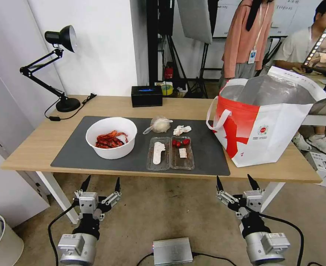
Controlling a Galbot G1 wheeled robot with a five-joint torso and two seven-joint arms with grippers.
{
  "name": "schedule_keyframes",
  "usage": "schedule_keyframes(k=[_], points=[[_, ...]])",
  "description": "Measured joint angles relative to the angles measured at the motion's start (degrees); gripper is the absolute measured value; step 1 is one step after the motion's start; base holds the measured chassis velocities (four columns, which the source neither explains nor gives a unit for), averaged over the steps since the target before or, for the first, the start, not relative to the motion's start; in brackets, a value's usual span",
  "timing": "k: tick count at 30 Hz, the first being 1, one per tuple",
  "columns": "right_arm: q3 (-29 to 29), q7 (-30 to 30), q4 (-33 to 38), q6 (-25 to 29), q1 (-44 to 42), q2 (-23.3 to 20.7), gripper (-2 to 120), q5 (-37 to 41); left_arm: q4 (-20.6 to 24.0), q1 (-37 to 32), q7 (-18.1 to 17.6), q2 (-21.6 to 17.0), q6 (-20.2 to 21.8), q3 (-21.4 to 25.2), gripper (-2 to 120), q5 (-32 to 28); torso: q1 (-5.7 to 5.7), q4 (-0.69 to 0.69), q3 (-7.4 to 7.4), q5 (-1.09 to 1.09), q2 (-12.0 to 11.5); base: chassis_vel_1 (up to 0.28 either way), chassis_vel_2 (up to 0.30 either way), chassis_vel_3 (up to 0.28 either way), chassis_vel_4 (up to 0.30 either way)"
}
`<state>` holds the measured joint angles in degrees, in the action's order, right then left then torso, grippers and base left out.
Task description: Pick up the trash from the table and place it into the takeout bag.
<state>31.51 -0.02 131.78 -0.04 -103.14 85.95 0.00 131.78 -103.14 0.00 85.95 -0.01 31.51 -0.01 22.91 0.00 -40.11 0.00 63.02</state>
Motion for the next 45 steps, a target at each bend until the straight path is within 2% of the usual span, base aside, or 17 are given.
schedule_keyframes(k=[28, 31, 32, 33, 34, 35, 36, 38, 45], points=[[0.0, 0.0, 0.0, 0.0, 0.0, 0.0, 100, 0.0, 0.0, 0.0, 0.0, 0.0, 0.0, 0.0, 100, 0.0, 0.0, 0.0, 0.0, 0.0, 0.0, 0.0, 0.0, 0.0, 0.0], [1.89, -1.52, -1.72, -1.35, 0.16, -1.2, 100, 1.75, -0.15, 0.16, -0.09, -0.05, 0.19, -0.28, 100, -0.39, 0.0, 0.01, 0.01, -0.02, 0.01, 0.0, 0.0, 0.0, 0.0], [4.2, -3.06, -3.9, -3.02, 0.22, -3.11, 100, 3.45, -1.3, 0.76, -0.54, -0.46, 1.73, -1.73, 100, -2.13, 0.0, 0.02, 0.0, 0.06, 0.0, 0.0, 0.0, 0.0, 0.0], [4.84, -3.53, -4.42, -3.46, 0.31, -3.66, 100, 3.89, -2.67, 1.42, -0.79, -0.82, 3.36, -3.44, 100, -3.96, 0.0, 0.01, 0.0, 0.03, 0.01, 0.0, 0.0, 0.0, 0.0], [5.21, -3.94, -4.9, -3.69, 0.48, -4.11, 100, 4.25, -4.5, 2.42, -1.3, -1.4, 5.66, -5.86, 100, -6.57, 0.0, 0.01, 0.0, 0.02, 0.0, 0.0, 0.0, 0.0, 0.0], [5.21, -3.94, -4.9, -3.69, 0.48, -4.11, 100, 4.25, -4.5, 2.42, -1.3, -1.4, 5.66, -5.86, 100, -6.57, 0.0, 0.01, 0.0, 0.02, 0.0, 0.0, 0.0, 0.0, 0.0], [5.42, -4.09, -5.24, -3.67, 0.52, -4.35, 100, 4.48, -6.89, 3.66, -2.02, -2.16, 8.74, -8.85, 100, -9.98, 0.01, -0.02, 0.0, 0.01, 0.0, 0.0, 0.0, 0.0, 0.0], [5.49, -4.16, -5.54, -3.52, 0.64, -4.45, 100, 4.54, -8.63, 4.98, -2.44, -2.93, 10.95, -10.81, 100, -13.13, 0.01, -0.01, -0.01, -0.01, 0.0, 0.0, 0.0, 0.0, 0.0], [5.52, -4.49, -6.04, -2.33, 0.93, -4.41, 100, 4.45, -9.01, 5.91, -2.76, -3.65, 10.57, -10.9, 100, -15.05, 0.01, 0.0, -0.01, 0.0, 0.0, 0.0, 0.0, 0.0, 0.0]])
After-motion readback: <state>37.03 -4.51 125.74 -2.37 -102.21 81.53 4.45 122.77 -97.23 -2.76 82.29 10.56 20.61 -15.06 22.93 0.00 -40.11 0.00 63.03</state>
